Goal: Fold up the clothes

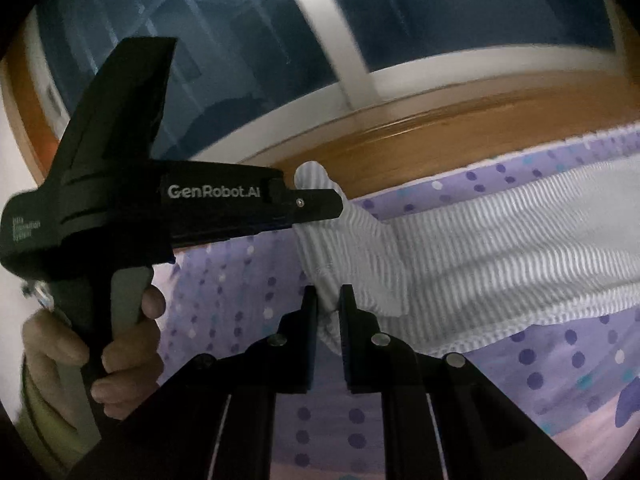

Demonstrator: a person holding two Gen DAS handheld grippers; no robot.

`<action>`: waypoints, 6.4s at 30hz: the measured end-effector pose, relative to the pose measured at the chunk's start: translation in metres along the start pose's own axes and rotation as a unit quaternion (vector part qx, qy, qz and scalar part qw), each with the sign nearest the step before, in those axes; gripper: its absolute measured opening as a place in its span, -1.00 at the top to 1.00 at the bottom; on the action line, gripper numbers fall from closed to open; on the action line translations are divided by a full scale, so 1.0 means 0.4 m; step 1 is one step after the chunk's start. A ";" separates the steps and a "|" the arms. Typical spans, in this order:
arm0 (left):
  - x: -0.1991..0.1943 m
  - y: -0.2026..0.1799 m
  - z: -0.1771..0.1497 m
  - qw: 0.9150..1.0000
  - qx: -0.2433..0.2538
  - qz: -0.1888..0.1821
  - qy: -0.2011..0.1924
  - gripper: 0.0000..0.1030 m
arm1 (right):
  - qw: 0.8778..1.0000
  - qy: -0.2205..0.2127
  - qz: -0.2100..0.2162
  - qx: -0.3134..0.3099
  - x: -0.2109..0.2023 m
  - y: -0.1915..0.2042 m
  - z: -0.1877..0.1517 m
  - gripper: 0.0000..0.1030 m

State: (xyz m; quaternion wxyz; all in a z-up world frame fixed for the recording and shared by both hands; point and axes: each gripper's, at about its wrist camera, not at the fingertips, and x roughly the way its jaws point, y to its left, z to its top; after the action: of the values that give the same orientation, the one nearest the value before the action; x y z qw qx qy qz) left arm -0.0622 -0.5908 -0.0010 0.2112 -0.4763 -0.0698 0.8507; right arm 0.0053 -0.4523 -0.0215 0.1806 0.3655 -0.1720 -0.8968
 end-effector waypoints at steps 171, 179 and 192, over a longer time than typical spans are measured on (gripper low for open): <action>0.191 -0.133 0.063 0.999 -0.035 -0.008 0.033 0.55 | 0.997 0.025 -0.009 -0.072 -0.003 -0.302 0.043 0.74; 0.210 -0.262 0.100 0.999 -0.018 0.025 0.037 0.56 | 0.999 0.006 0.049 0.006 -0.001 -0.416 0.095 0.74; 0.384 -0.470 0.140 0.996 0.006 0.028 0.084 0.55 | 0.993 0.031 0.032 0.107 -0.057 -0.642 0.091 0.74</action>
State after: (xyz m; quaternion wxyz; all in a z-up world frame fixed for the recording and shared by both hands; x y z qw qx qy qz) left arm -0.1244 -0.3515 -0.0310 0.1951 -0.5467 -0.0336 0.8136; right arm -0.0566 -0.2110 -0.0965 0.1747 0.4041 -0.2729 -0.8554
